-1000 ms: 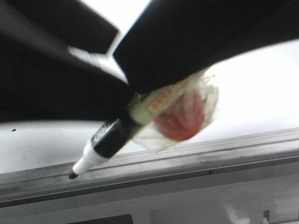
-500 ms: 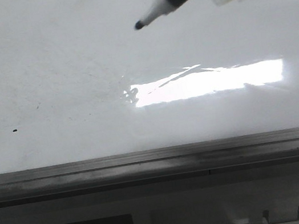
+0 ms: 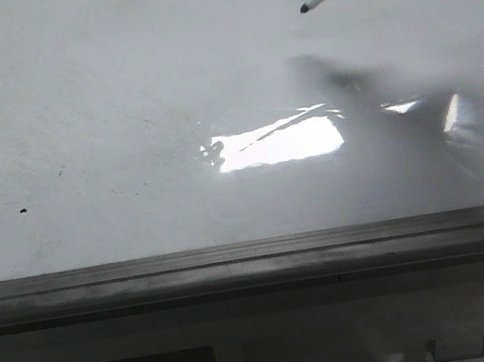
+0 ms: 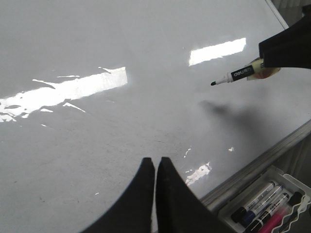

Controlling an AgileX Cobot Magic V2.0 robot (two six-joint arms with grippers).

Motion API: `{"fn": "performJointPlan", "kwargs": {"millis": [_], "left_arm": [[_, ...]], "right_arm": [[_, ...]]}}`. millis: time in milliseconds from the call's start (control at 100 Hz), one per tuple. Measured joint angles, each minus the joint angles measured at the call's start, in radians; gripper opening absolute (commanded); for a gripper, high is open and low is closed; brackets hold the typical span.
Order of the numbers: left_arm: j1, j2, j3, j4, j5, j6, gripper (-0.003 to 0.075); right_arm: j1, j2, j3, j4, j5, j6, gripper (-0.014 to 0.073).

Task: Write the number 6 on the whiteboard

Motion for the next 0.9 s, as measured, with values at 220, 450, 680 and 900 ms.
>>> {"fn": "performJointPlan", "kwargs": {"millis": [220,450,680,900], "left_arm": [[0.0,0.0,0.0,-0.002,0.0,0.0,-0.0019],[0.0,0.0,0.0,-0.03,0.0,0.0,-0.0019],[0.0,0.0,0.0,-0.034,0.0,-0.001,-0.0019],[0.0,0.0,0.0,-0.034,0.0,-0.002,-0.0019]], "right_arm": [[-0.002,0.079,0.0,0.0,-0.032,0.0,-0.0059],[-0.002,0.105,0.0,0.019,-0.051,0.0,-0.0059],[-0.002,0.111,-0.008,0.029,0.068,0.0,-0.006],[-0.002,0.111,-0.008,0.024,0.28,0.005,-0.0059]]}}
